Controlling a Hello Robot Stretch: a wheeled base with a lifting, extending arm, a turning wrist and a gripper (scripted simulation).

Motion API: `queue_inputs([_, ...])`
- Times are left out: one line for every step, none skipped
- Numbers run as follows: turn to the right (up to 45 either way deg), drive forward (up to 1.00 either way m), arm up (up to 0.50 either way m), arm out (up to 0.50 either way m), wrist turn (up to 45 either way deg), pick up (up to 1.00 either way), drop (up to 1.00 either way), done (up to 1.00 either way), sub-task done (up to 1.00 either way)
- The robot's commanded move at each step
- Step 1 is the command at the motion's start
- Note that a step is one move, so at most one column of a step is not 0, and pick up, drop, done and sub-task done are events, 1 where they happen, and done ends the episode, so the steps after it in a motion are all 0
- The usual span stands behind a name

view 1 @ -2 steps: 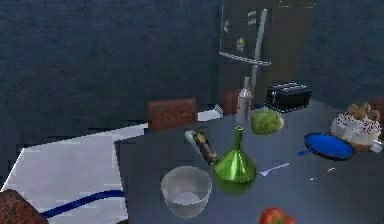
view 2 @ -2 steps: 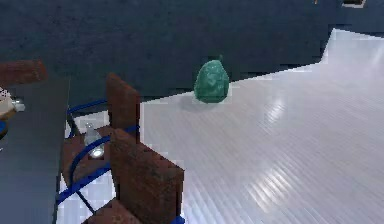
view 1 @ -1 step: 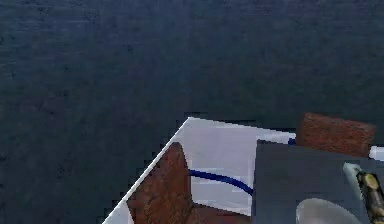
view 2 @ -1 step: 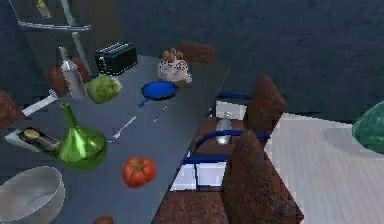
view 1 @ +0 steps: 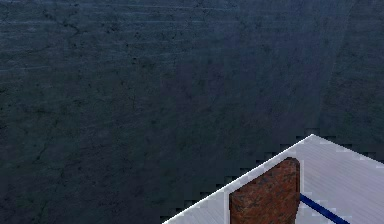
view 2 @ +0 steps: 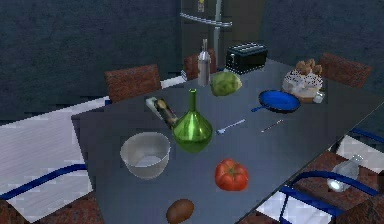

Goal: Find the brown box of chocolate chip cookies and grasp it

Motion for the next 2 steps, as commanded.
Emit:
queue_inputs([0.0,0.00,0.50,0.00,0.0,0.00,0.00,0.00,0.00])
queue_inputs([0.0,0.00,0.38,0.00,0.0,0.00,0.00,0.00,0.00])
